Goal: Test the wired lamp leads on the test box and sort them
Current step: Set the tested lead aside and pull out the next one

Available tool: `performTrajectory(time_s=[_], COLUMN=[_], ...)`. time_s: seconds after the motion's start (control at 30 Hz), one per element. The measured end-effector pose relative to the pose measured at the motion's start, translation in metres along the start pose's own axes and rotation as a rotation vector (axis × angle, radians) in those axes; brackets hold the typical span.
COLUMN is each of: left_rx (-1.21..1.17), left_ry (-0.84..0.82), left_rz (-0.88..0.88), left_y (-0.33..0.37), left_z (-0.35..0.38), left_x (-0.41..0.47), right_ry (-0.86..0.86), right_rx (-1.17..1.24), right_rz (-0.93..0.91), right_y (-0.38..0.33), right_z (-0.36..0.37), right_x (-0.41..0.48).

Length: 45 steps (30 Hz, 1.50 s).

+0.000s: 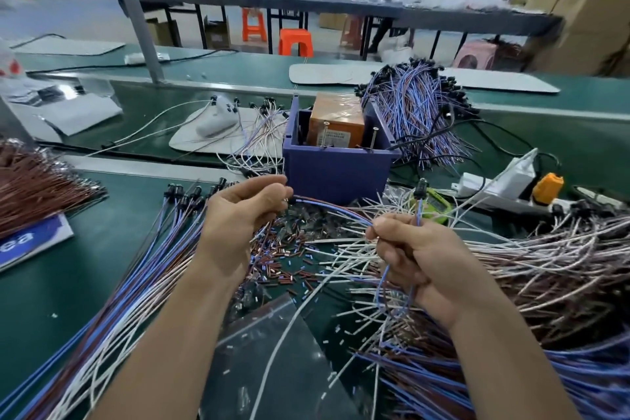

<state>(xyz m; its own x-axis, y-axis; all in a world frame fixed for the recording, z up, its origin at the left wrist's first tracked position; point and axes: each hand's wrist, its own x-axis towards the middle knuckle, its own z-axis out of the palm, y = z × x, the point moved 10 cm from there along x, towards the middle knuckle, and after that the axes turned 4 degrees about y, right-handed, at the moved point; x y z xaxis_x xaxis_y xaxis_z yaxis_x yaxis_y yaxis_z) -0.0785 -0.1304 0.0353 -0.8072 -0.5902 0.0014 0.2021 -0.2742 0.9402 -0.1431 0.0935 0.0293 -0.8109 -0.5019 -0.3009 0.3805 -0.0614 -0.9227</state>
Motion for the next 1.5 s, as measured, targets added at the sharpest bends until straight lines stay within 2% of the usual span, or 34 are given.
performTrajectory(time_s=[0.13,0.67,0.8,0.87,1.07,1.17,1.33,1.5], left_rx=[0.115,0.157,0.144,0.192,0.446,0.351,0.22,0.162], left_ry=[-0.123,0.008,0.163,0.19,-0.053,-0.121,-0.133,-0.13], left_rz=[-0.011,-0.074,-0.073,-0.045,0.028,0.026,-0.017,-0.056], left_y=[-0.001,-0.014,-0.005,0.001,-0.01,-0.012,-0.019,-0.026], left_z=[0.018,0.001,-0.029,-0.036,0.022,0.041,0.056,0.059], left_x=[-0.01,-0.001,0.006,0.007,-0.013,-0.021,-0.029,-0.031], right_ry=[-0.025,0.003,0.039,0.073,0.094,0.112,0.146,0.159], right_rx=[-0.008,-0.08,0.035,0.08,0.03,-0.048,-0.272,-0.342], right_rz=[0.002,-0.051,-0.07,-0.102,-0.115,-0.162,-0.324,-0.39], right_y=[0.0,0.007,-0.003,-0.01,0.001,0.0,-0.006,-0.01], right_z=[0.004,0.015,-0.002,-0.01,0.006,0.01,0.021,0.023], right_x=[-0.001,0.001,-0.001,0.0,0.004,0.003,0.0,-0.001])
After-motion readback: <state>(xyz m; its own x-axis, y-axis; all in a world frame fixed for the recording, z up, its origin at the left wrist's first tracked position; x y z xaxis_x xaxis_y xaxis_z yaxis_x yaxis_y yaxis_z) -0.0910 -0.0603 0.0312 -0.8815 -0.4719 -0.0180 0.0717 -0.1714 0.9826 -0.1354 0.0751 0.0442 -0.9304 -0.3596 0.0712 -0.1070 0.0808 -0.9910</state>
